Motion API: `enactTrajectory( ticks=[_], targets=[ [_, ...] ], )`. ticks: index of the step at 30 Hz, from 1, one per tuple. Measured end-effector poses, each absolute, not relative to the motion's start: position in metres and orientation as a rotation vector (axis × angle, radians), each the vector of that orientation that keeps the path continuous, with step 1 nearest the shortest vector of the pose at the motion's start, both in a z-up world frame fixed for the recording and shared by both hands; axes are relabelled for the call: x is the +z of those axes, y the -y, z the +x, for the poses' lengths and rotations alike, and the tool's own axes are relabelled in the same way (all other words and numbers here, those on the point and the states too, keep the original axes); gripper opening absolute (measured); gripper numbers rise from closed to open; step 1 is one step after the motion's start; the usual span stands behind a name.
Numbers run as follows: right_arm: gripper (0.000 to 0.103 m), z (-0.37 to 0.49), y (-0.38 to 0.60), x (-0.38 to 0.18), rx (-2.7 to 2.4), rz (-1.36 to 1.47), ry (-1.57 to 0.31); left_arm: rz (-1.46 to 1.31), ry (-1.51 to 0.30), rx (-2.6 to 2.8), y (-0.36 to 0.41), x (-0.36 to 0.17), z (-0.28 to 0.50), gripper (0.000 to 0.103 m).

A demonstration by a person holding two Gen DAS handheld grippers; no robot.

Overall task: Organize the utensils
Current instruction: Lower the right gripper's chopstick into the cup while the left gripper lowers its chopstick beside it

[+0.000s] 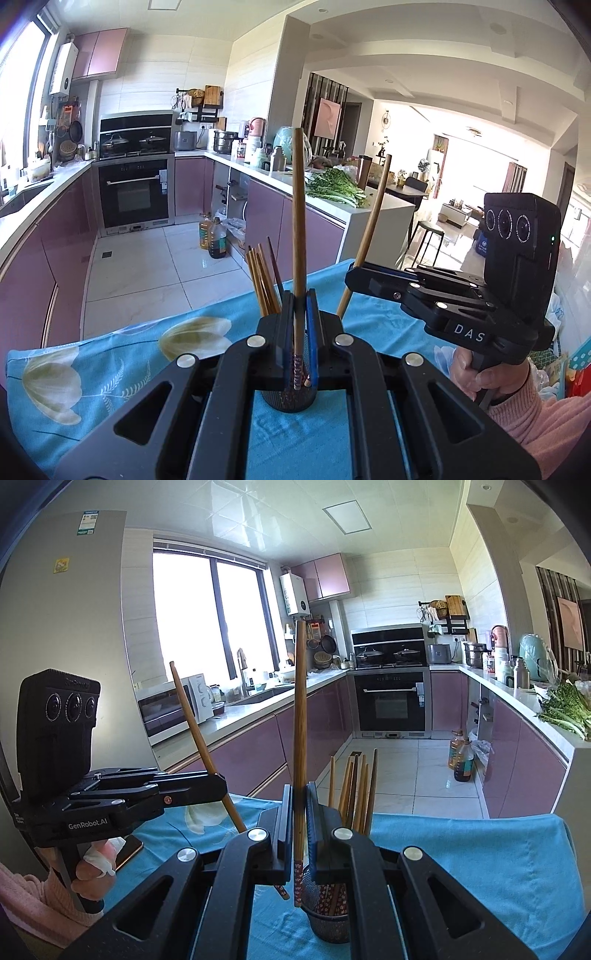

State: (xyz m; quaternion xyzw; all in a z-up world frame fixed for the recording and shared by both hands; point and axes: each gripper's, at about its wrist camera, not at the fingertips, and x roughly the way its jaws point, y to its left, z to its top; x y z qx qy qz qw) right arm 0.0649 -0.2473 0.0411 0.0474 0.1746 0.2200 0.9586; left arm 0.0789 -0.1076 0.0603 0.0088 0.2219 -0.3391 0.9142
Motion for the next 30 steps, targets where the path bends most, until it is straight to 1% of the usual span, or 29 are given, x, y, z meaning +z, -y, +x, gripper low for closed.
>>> enactTrajectory(
  ticks=[16,30],
  targets=[
    [0.006,0.076,0.253,0.034,0.407,0.100,-0.381,0.027,-0.476,-0.703,0.124,0.051,0.090,0.007],
    [0.006,0.089,0.253,0.024,0.386,0.100,-0.425,0.032,-0.534,-0.698,0.139,0.034,0.095,0.007]
  ],
)
